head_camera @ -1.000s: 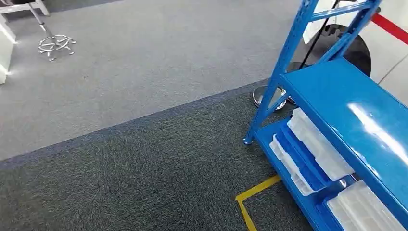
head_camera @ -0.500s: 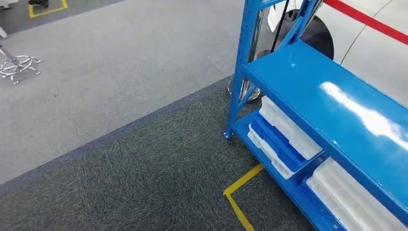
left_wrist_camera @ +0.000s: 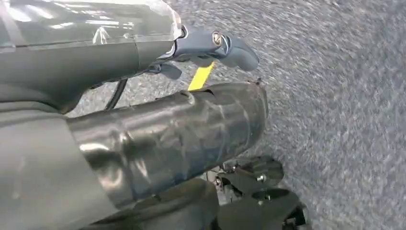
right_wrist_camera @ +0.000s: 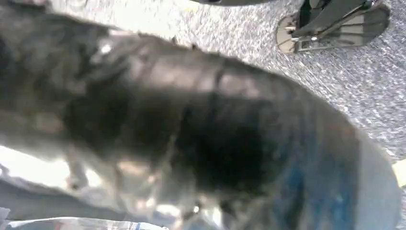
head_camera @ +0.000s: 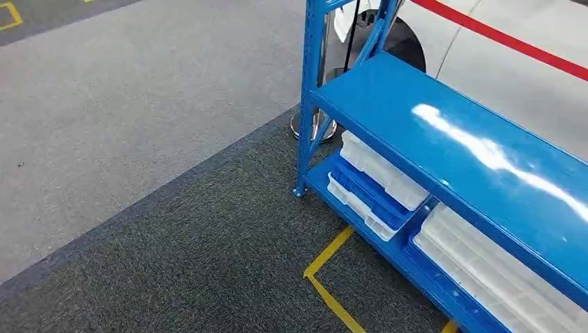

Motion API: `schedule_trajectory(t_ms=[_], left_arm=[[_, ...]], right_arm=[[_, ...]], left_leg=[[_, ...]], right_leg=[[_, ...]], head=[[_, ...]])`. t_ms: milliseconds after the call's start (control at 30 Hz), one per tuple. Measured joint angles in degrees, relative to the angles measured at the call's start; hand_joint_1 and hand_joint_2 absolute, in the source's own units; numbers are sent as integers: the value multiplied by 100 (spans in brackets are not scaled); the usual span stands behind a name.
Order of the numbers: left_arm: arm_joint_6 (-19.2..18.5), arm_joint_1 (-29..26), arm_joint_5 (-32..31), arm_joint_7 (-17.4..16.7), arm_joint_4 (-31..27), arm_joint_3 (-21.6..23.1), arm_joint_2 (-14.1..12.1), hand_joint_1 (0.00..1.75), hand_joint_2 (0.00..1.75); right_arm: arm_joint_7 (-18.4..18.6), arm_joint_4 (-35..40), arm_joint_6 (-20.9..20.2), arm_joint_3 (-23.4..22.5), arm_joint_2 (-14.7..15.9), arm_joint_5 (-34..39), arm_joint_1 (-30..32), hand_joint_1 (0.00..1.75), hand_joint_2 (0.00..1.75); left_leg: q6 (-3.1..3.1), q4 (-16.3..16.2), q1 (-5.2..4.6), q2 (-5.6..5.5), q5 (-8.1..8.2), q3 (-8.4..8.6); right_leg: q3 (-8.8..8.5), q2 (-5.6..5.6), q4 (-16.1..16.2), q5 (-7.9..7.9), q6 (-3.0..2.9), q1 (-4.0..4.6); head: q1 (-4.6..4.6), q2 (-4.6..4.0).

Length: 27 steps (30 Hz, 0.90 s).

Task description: Take the parts from the cabinet and place them on the table.

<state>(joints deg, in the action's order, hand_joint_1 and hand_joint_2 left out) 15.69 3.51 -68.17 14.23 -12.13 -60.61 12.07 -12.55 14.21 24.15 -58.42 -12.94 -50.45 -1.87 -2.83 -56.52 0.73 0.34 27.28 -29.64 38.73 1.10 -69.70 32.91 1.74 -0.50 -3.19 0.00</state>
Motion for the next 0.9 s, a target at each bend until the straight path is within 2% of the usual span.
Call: schedule_trajectory(t_ms=[33,67,100,133,167,200,233,333,367,400,433,467,533,567,600,633,667,700,733,767,800,867,900], left_arm=[[-2,-11,0,-11,0,0,0,0,0],[-9,-13,0,-17,0,-2,0,0,0],[-13,-9,-2,-17,0,-2,0,0,0],[-30,-2,-2,-17,0,-2,4,0,0],[-42,4,-2,-17,0,-2,9,0,0],[-48,4,-2,-17,0,-2,22,0,0],[-55,6,-2,-17,0,-4,20,0,0],[-70,41,-2,-15,0,-4,24,0,0],[-70,48,-2,-15,0,-4,24,0,0],[-70,54,-2,-15,0,-4,24,0,0],[-70,54,-9,-9,0,-4,24,0,0],[-70,46,-9,-7,0,-4,26,0,0],[-70,31,-9,-7,2,-7,26,0,0],[-70,20,-9,-7,0,-9,26,0,0],[-72,9,-9,-7,2,-11,24,0,0],[-70,2,-9,-7,0,-13,24,0,0],[-70,4,-4,-7,0,-15,24,0,0],[-70,6,-7,-4,0,-20,24,0,0],[-70,-9,-7,-4,2,-24,22,0,0],[-68,0,-7,0,0,-35,22,0,0],[-68,11,-9,-2,0,-35,22,0,0],[-68,26,-9,0,0,-35,20,0,0],[-68,22,-2,-2,2,-37,28,0,0]], right_arm=[[2,0,0,0,0,-9,0,0,0],[2,0,0,0,0,-13,6,0,0],[2,0,0,0,2,-15,11,0,0],[4,0,0,0,7,-15,23,0,0],[4,0,0,0,13,-18,33,0,0],[4,0,2,0,17,-24,31,0,0],[4,0,0,0,17,-33,16,0,0],[4,0,2,0,17,-57,27,0,0],[4,0,2,0,17,-61,31,0,0],[4,0,2,0,15,-66,28,0,0],[4,0,2,0,17,-72,23,0,0],[4,2,2,0,20,-74,13,0,0],[9,0,0,0,20,-77,8,0,0],[9,0,-7,0,20,-79,12,0,0],[9,0,-9,0,20,-79,17,0,0],[11,0,-9,0,20,-81,21,0,0],[15,0,-9,0,20,-81,19,0,0],[20,0,-9,0,20,-83,15,0,0],[20,0,-9,0,15,-83,16,0,0],[20,0,-9,0,15,-85,-6,0,0],[20,0,-11,0,15,-85,-3,0,0],[22,0,-9,0,15,-87,25,0,0],[20,0,-9,0,15,-85,33,0,0]], left_leg=[[0,-5,-5,101,10,-4],[7,-10,-6,200,19,-5],[12,-15,-5,271,32,-1],[25,-22,-2,335,49,14],[51,-35,2,392,71,33],[83,-59,-1,447,98,55],[130,-72,-44,489,131,60],[225,-65,-48,619,154,121],[253,-56,-47,672,162,143],[285,-84,-17,634,220,128],[309,-300,-4,318,402,63],[318,-647,7,164,619,-90],[341,-1575,10,38,1025,-532],[343,-1837,8,23,1058,-671],[334,-1830,9,21,949,-688],[314,-1553,9,13,711,-588],[287,-1055,9,-34,394,-380],[251,-532,10,-190,123,-163],[215,-265,14,-476,105,-73],[214,-140,27,-553,135,-54],[210,-172,4,-498,132,-71],[164,-172,-26,-384,114,-37],[96,-76,52,-289,50,-21]], right_leg=[[194,-29,-405,150,26,-17],[282,-48,-595,151,53,-39],[212,-70,-477,21,70,-54],[10,-104,-116,-204,80,-73],[-291,-188,424,-460,80,-84],[-584,-370,941,-649,65,-80],[-643,-575,1051,-558,-10,-28],[-603,-407,1073,-586,-81,-2],[-594,-347,1096,-602,-121,-6],[-639,-280,1147,-643,-177,-76],[-636,-222,1163,-655,-211,-78],[-622,-182,1163,-665,-244,-75],[-599,-36,1155,-672,-256,-57],[-591,39,1142,-672,-256,-47],[-589,120,1127,-672,-256,-41],[-587,203,1108,-671,-255,-38],[-588,299,1093,-666,-247,-37],[-588,370,1085,-664,-237,-36],[-569,411,1078,-666,-227,-51],[-523,487,1032,-665,-169,-18],[-497,536,1048,-695,-123,-37],[-473,670,1094,-734,-28,-70],[-479,714,1073,-731,10,-60]], head=[[2,0],[4,0],[2,0],[2,0],[2,0],[2,0],[4,0],[9,0],[7,0],[11,0],[13,0],[24,0],[22,0],[22,0],[22,0],[22,0],[20,0],[22,0],[17,0],[22,0],[17,0],[17,0],[20,0]])
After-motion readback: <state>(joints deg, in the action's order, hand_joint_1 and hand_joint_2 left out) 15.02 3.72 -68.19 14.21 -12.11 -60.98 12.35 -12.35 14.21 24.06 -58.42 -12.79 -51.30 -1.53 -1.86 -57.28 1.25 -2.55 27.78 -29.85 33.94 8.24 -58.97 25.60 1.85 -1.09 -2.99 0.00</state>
